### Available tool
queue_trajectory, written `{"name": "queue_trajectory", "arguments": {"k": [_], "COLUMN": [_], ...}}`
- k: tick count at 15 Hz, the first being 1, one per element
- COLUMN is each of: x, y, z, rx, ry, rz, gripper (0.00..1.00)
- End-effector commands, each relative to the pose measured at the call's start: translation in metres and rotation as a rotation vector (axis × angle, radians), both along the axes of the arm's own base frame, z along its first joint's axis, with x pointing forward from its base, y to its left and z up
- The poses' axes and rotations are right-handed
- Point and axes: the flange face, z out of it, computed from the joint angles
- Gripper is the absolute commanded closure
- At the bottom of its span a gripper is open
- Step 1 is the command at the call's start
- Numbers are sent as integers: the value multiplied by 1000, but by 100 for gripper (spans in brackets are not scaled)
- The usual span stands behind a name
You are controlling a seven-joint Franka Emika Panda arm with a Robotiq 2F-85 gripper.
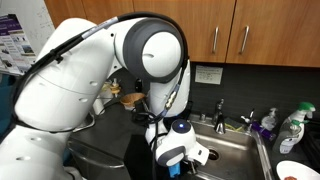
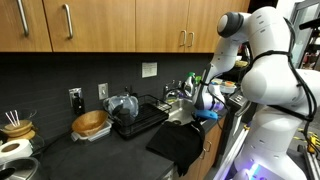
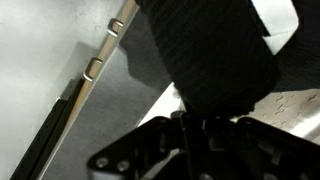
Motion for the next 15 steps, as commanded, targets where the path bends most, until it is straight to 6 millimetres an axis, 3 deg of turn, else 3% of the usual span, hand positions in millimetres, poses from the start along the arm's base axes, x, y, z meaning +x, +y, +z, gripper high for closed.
{"name": "queue_trajectory", "arguments": {"k": [1,4,5,9,10,13,15], "x": [-4,-4,-4,1,5,7,7], "y": [-6,-7,-7,-7,0,-3,-4], "z": [-21,-21,-20,-9,1,1,1], "rx": [16,14,14,-14,-4,-10,-11], "ry": [11,11,11,9,-6,-7,-7], "rz": [21,24,27,23,14,15,14], "gripper": [98,98,72,53,73,53,52]}}
